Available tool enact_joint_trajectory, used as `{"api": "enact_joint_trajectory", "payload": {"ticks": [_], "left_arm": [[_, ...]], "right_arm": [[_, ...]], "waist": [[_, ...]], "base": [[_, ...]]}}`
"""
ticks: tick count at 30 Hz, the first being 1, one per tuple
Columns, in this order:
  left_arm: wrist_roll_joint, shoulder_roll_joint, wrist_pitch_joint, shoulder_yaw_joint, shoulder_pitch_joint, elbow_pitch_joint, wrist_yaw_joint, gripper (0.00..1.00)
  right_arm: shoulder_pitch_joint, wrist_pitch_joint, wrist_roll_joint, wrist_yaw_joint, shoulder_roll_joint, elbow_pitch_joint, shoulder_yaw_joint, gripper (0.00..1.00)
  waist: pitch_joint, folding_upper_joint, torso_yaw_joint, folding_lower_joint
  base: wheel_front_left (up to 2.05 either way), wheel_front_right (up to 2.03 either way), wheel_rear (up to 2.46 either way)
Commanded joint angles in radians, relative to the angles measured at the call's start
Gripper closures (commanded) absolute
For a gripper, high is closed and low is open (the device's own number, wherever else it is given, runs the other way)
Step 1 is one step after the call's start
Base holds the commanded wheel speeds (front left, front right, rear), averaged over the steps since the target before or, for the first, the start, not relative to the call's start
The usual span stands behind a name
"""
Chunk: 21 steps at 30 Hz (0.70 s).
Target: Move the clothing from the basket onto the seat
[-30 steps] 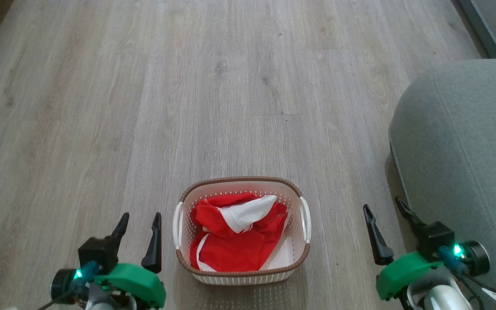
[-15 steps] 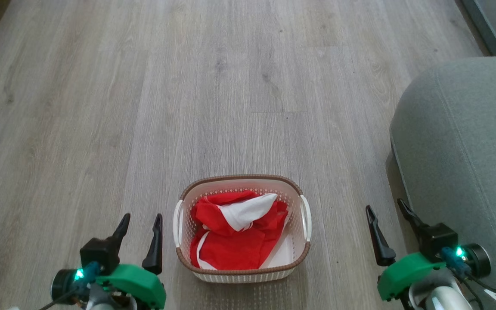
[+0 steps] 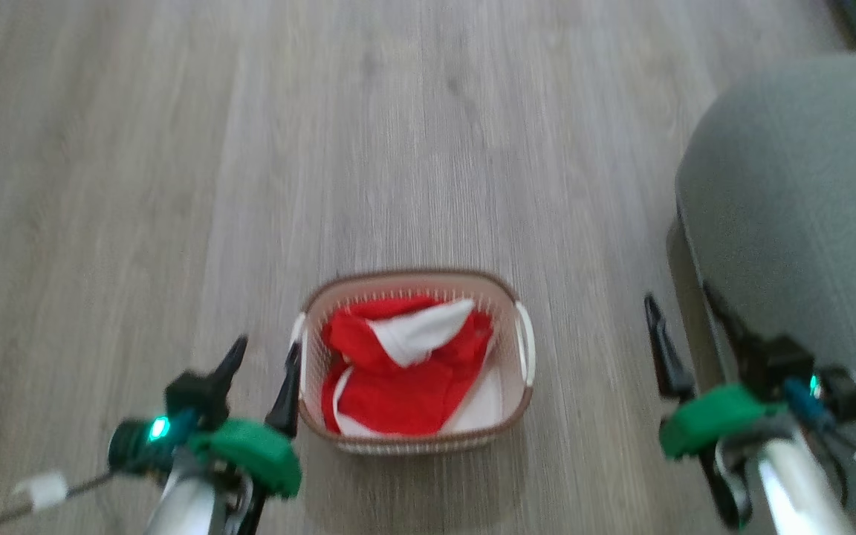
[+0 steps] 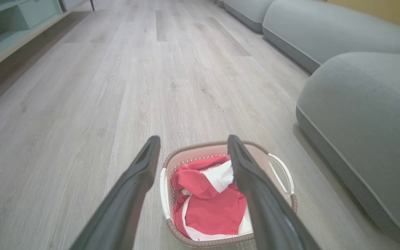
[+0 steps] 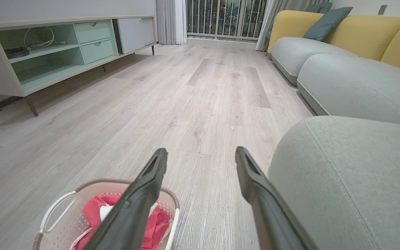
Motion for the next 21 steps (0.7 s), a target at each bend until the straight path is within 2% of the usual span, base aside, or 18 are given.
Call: {"api": "enact_joint_trajectory", "payload": {"ticks": [1,2,11,21], "left_arm": [[0.021,0.01,-0.014,0.012,-0.098,-0.006,-0.01,0.0],[0.048,0.01,-0.014,-0.009,-0.162,0.031,-0.019,0.0],[0.137,0.027,-0.014,-0.126,-0.496,0.256,-0.057,0.0],[0.181,0.065,-0.014,-0.203,-0.776,0.557,-0.065,0.0]], "right_arm": [[-0.078,-0.01,-0.004,0.0,-0.005,-0.048,0.016,0.0],[-0.118,-0.01,-0.007,0.0,-0.004,-0.063,0.009,0.0],[-0.299,-0.01,-0.006,0.0,0.001,-0.132,-0.001,0.0],[-0.366,-0.01,0.061,0.0,0.002,-0.193,0.011,0.0]], "waist": [[0.088,0.0,-0.013,0.0],[0.161,0.0,-0.022,0.0],[0.477,0.0,-0.102,0.0],[0.676,0.0,-0.217,0.0]], "base": [[0.0,0.0,0.0],[0.0,0.0,0.0],[0.0,0.0,0.0],[0.0,0.0,0.0]]}}
